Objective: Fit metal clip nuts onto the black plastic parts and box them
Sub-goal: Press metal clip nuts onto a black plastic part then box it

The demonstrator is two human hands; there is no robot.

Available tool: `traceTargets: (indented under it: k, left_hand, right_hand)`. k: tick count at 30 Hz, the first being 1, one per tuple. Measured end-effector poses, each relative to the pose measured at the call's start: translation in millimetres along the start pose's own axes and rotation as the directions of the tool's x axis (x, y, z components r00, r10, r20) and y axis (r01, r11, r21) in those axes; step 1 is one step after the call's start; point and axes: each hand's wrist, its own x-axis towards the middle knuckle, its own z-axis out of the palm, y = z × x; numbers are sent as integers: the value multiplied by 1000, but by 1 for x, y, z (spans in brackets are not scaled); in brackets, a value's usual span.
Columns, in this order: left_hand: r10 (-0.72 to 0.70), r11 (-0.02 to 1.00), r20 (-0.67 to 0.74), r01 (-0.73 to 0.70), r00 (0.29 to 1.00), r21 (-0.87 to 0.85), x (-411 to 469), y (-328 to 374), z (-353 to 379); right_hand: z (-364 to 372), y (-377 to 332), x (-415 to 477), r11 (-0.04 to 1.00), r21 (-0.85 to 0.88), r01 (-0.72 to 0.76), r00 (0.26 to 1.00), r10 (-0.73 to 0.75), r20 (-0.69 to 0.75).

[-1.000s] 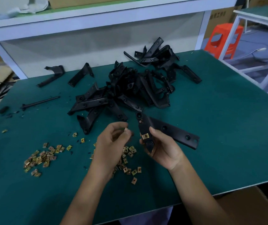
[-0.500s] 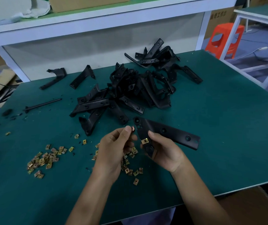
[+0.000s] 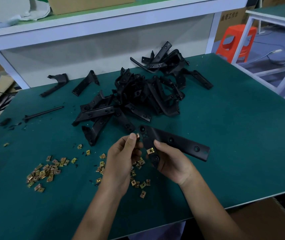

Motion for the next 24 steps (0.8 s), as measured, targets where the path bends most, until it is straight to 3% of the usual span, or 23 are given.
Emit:
traceTargets:
  k: [6,13,19,24]
  left_hand:
    - [39,997,5,-39,999,66,2,-2,-3]
    - [159,952,45,-165,986,258,5,-1,-10]
    - [167,937,102,-190,981,292,4,3,-16]
    - [175,918,101,-199,979,343,-4,2,-16]
  right_hand:
    - [-1,2,4,998,-58,15,1000,-15,5]
    - [-1,2,2,996,-88,-11,999,8,-39]
    - [0,4,1,989,-147,-12,999,6,-39]
    - [14,4,-18,982,-187,12,990,-37,-134]
